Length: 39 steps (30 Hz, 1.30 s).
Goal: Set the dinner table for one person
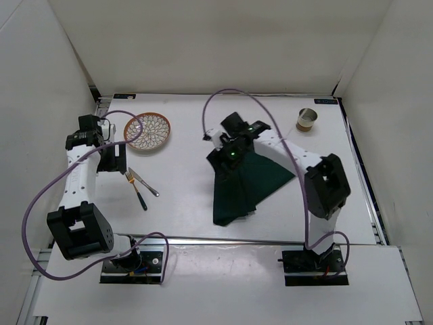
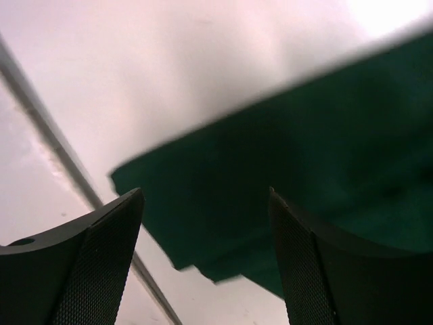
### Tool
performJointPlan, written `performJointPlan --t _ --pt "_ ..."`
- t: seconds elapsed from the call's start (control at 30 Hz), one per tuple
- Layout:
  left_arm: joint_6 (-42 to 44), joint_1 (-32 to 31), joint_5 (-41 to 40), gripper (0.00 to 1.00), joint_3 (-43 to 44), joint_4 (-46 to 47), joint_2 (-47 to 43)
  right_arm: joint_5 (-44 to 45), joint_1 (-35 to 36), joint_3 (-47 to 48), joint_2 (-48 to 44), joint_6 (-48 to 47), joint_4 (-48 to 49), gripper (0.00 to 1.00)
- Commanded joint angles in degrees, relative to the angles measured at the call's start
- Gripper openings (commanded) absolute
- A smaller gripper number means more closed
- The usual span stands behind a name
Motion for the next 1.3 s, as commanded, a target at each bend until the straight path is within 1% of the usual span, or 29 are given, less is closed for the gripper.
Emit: performJointPlan --t 0.0,0.03,0.07,0.13,0.23,0.37,0.53,0.6,0.67,0.7,0.77,0.8,0.9,1.03,1.17,1.27 --pt "0.41 -0.25 -0.82 1.0 -1.71 0.5 -3.28 4.05 -7.63 -5.75 -5.05 1.73 5.28 0.78" --pt "0.41 -0.25 -0.3 1.0 -1.72 0.5 -3.28 4.05 -9.13 -7.76 -5.06 2.42 5.91 0.78" --pt "0.41 -0.25 -0.29 1.0 -1.72 0.5 -3.28 2.92 -11.84 -8.48 -5.06 2.43 6.44 0.78" --pt "0.41 -0.25 0.23 1.0 -2.24 0.5 -3.28 2.12 -14.57 -9.1 -4.28 2.43 6.44 0.78" --pt "0.41 -0.25 0.23 1.0 -0.93 -0.02 -2.23 -0.69 -16.52 -10.5 -2.61 2.43 7.59 0.78" --pt "0.41 -0.25 0.85 1.0 0.74 -0.55 -1.7 -4.12 -16.52 -9.37 1.17 4.09 7.59 0.77" --pt "0.41 -0.25 0.32 1.0 1.27 -0.55 -1.7 -5.44 -15.3 -6.47 4.78 4.1 6.88 0.77" --pt "0.41 -0.25 -0.2 1.0 0.66 -0.55 -1.7 -5.44 -15.29 -5.07 6.63 4.71 6.35 0.74" --pt "0.41 -0.25 -0.21 1.0 -0.48 -0.55 -1.7 -5.44 -15.29 -4.45 8.21 5.32 6.35 0.63" --pt "0.41 -0.25 -0.21 1.0 -0.49 -0.55 -1.7 -5.44 -15.29 -4.45 8.21 5.33 6.35 0.48" --pt "0.41 -0.25 -0.82 1.0 -1.01 -0.55 -2.31 -5.44 -15.29 -3.92 8.83 6.11 6.35 0.06" --pt "0.41 -0.25 -0.82 1.0 -1.01 -0.55 -2.32 -5.44 -15.29 -2.7 8.83 6.12 5.83 0.0" --pt "0.41 -0.25 -1.35 1.0 -1.72 -0.55 -2.32 -5.44 -14.06 -0.16 8.3 6.65 4.6 0.0" --pt "0.41 -0.25 -1.35 1.0 -1.72 -0.03 -2.32 -8.07 -11.61 4.6 7.69 7.26 1.18 0.0" --pt "0.41 -0.25 -1.35 1.0 -1.1 -0.03 -1.79 -15.97 -9.5 8.91 7.69 8.31 0.55 0.01" --pt "0.94 -0.25 -1.88 1.0 0.22 -1.16 -1.79 -20.11 -7.39 12.33 11.28 8.93 0.55 0.06"
